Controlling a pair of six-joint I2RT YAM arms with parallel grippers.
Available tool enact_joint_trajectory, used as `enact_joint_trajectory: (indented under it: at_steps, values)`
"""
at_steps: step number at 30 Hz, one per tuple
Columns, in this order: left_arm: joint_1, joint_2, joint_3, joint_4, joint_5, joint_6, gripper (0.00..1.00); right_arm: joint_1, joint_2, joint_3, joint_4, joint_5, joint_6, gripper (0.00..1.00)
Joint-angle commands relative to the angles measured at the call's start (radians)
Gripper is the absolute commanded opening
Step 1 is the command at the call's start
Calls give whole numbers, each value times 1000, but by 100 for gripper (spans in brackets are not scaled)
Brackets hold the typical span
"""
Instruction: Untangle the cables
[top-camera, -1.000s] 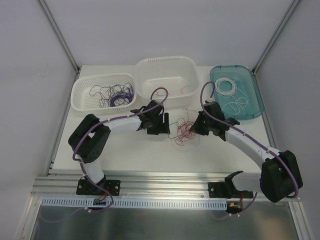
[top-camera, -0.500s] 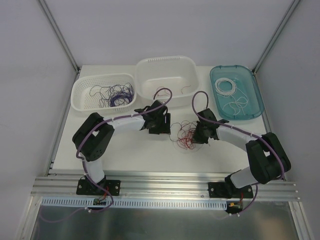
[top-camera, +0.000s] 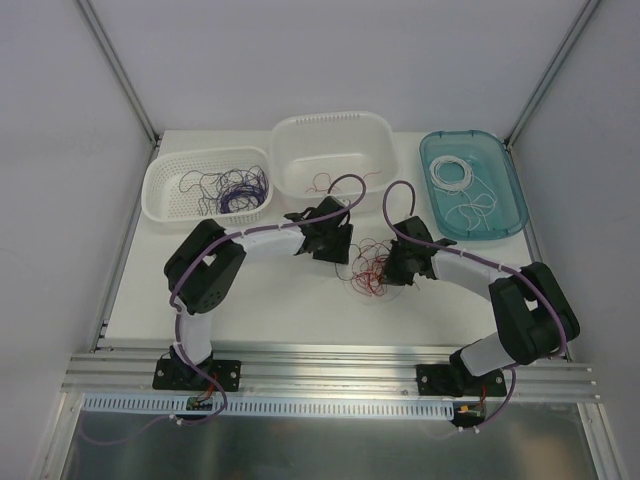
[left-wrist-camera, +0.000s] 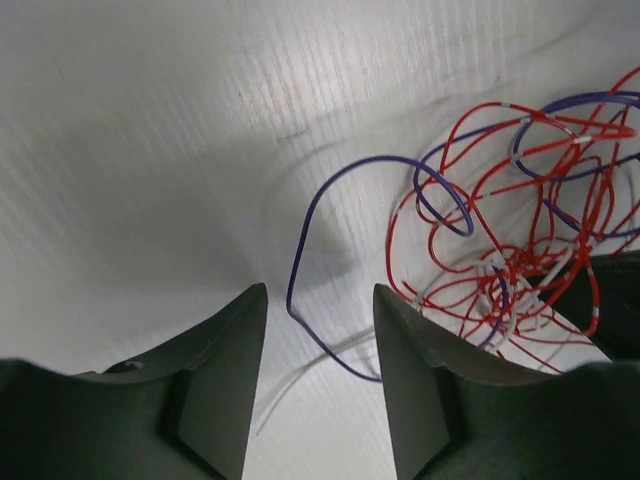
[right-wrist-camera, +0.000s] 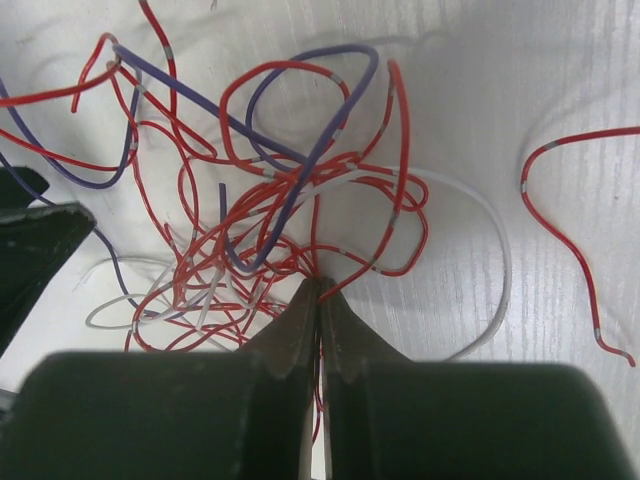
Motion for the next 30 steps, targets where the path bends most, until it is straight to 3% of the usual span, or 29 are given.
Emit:
enact_joint_trajectory:
  at_steps: [1, 6, 10, 11, 16, 24, 30]
  values:
    - [-4, 42, 47, 11, -30, 56, 45, 1, 25, -24, -7, 14, 0, 1]
    - [-4, 80, 49, 10, -65, 59, 35, -1, 14, -27, -7, 8, -4, 1]
    - [-4, 82, 32, 11, -100, 60, 10, 1, 0, -30, -17, 11, -14, 1]
    - [-6, 70, 28, 11, -109, 66, 0, -1, -3, -30, -22, 15, -14, 1]
    - [0, -56, -6, -16, -198, 114, 0, -19, -49, -40, -77, 53, -30, 1]
    - [37, -438, -45, -188, -249, 181, 0, -142, -142, -72, -192, 116, -72, 1]
    - [271, -654, -25, -368, -180, 169, 0, -249, -194, -87, -257, 126, -106, 1]
